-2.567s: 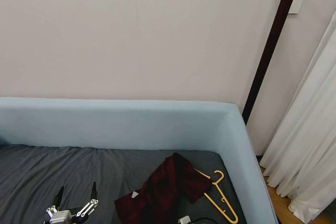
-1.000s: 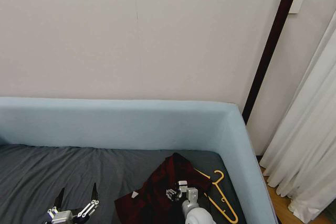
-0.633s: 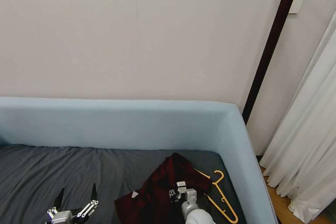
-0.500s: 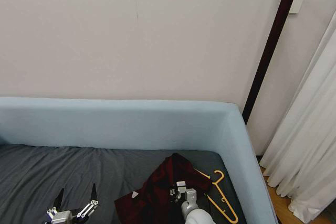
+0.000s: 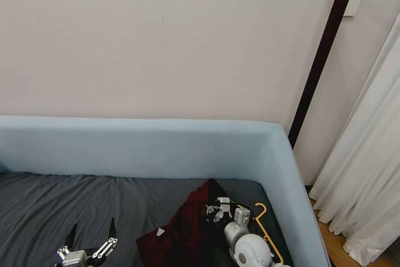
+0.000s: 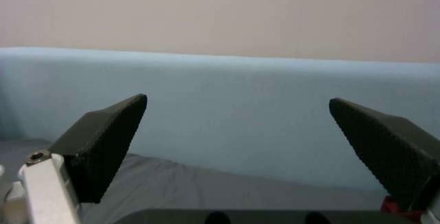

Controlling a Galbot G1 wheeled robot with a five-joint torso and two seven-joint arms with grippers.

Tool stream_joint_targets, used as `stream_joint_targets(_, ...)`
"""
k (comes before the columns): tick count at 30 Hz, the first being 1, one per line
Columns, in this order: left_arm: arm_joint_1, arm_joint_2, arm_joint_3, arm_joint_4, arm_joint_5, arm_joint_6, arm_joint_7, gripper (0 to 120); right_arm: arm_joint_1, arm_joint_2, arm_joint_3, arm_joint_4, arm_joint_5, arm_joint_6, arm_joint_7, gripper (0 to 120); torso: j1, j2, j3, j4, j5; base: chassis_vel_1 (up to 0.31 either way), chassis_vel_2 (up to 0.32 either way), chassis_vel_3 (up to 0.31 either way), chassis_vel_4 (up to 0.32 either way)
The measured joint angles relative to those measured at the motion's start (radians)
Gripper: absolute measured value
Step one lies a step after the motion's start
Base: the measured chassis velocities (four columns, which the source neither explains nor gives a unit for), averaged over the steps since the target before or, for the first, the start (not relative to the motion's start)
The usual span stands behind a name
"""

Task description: Pick up the clothes from the sofa and hang them on the clothes hanger.

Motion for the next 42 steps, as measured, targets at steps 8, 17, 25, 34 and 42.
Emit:
stream_joint_targets(8, 0.0, -0.002, 0.007, 0.003, 0.001, -0.007, 0.0, 100, 0.01, -0.028, 0.031, 0.119, 0.13, -0.03, 0.022, 0, 0.0, 0.0, 0.0, 0.0, 0.0, 0.0, 0.0, 0.0, 0.0)
stream_joint_targets(17, -0.002, 0.03, 0.063, 0.0, 0.021, -0.056, 0.035, 100, 0.02, -0.038, 0.013, 0.261, 0.246, -0.054, 0.137, 0, 0.0, 0.0, 0.0, 0.0, -0.0001, 0.0, 0.0, 0.0, 0.0)
stream_joint_targets(25, -0.069, 0.132, 0.099, 0.001, 0.023, -0.047, 0.197, 100, 0.04, -0.034, -0.007, 0.277, 0.272, -0.052, 0.146, 0, 0.0, 0.0, 0.0, -0.0001, -0.0002, 0.0, 0.0, 0.0, 0.0)
stream_joint_targets(34, -0.086, 0.152, 0.092, 0.065, 0.047, -0.097, 0.322, 100, 0.019, -0.05, 0.003, 0.276, 0.29, -0.014, 0.063, 0, 0.0, 0.0, 0.0, -0.0001, -0.0001, 0.0, 0.0, 0.0, 0.0)
stream_joint_targets(42, -0.063, 0.162, 0.076, 0.112, 0.076, -0.134, 0.342, 100, 0.014, -0.04, 0.008, 0.284, 0.292, 0.029, 0.013, 0, 0.0, 0.0, 0.0, 0.0001, -0.0002, 0.0, 0.0, 0.0, 0.0)
